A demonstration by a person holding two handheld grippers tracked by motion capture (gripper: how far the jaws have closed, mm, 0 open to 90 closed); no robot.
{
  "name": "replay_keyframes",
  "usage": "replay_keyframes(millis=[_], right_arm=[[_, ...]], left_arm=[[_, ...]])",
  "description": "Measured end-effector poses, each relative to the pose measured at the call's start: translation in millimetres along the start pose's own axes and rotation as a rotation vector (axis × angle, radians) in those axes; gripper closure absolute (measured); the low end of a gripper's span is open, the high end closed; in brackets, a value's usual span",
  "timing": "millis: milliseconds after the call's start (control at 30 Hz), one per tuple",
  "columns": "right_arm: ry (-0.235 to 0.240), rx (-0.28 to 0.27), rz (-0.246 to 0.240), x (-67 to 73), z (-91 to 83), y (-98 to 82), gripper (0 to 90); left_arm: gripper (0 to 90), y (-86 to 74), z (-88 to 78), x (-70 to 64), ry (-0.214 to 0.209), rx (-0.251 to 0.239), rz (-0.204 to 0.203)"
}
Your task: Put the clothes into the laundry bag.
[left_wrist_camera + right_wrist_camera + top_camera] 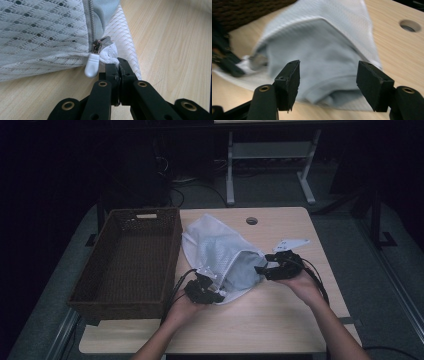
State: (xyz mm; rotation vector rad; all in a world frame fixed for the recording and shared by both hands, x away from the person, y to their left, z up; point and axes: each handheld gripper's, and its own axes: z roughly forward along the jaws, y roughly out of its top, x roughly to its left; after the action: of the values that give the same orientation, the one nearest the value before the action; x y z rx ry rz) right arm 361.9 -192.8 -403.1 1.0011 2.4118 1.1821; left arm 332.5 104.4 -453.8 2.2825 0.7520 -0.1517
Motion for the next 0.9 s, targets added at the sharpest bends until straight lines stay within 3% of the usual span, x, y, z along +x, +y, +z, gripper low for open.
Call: replay_keyframes(millis=[267,467,767,900], right_arm=[[-0.032,0.014,0.034,-34.7,4.2,-12.1,34.4],[-0.042,0.007,0.089,-55.2,11.9,-18.0,37.9],[-0.065,0.055,0.100,-71.6,44.9,-21.4,43.8],[-0.078,0.010,0.122,-79.8,50.6,-20.6,48.1]], left_arm=[[88.0,-0.1,0.2,0.7,-0.007,-0.002,-0.006],[88.0,0.1,-0.9,-0.1,-0.003,-0.006,-0.008],[88.0,-0.2,-0.1,0.3,-0.004,-0.003,-0.006],[88.0,-0.8,-0.2,0.4,-0.004,-0.004,-0.011]])
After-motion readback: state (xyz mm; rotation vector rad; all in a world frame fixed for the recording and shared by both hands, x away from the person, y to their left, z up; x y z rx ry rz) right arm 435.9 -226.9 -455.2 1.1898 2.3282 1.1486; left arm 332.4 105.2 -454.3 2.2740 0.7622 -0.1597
